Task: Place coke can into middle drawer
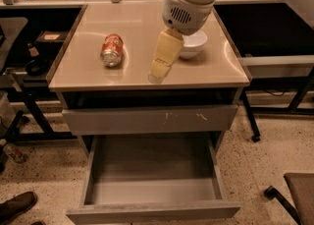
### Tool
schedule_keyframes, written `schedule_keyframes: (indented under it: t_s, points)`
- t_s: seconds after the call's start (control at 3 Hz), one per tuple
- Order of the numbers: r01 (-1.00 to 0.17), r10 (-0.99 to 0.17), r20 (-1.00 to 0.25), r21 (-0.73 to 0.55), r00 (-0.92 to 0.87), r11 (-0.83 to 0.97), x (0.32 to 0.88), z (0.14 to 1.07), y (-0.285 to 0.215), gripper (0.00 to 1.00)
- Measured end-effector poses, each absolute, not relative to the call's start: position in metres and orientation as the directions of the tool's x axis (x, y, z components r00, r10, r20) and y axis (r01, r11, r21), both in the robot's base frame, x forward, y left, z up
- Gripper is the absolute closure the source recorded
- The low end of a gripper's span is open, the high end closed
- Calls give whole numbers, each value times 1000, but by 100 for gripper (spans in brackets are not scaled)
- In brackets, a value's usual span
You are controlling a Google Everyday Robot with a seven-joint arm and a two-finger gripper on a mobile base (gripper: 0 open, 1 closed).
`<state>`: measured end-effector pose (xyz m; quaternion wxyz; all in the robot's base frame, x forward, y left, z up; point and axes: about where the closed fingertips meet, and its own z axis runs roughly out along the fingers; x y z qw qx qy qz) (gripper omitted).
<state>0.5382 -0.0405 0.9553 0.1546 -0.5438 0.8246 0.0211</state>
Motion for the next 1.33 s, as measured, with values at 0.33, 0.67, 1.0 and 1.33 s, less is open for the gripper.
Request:
schedule_keyframes:
  t_s: [0.33, 0.67, 1.0, 1.33]
  points:
    - [-903, -890, -278, -133, -361, 408, 538, 955, -41, 0]
    - [-897, -869, -332, -120, -367, 424, 554, 954, -22, 0]
    - [-906, -860, -364, -87, -358, 413, 576, 953, 0, 0]
    - [-915, -862, -366, -63, -350, 398, 595, 948, 18, 0]
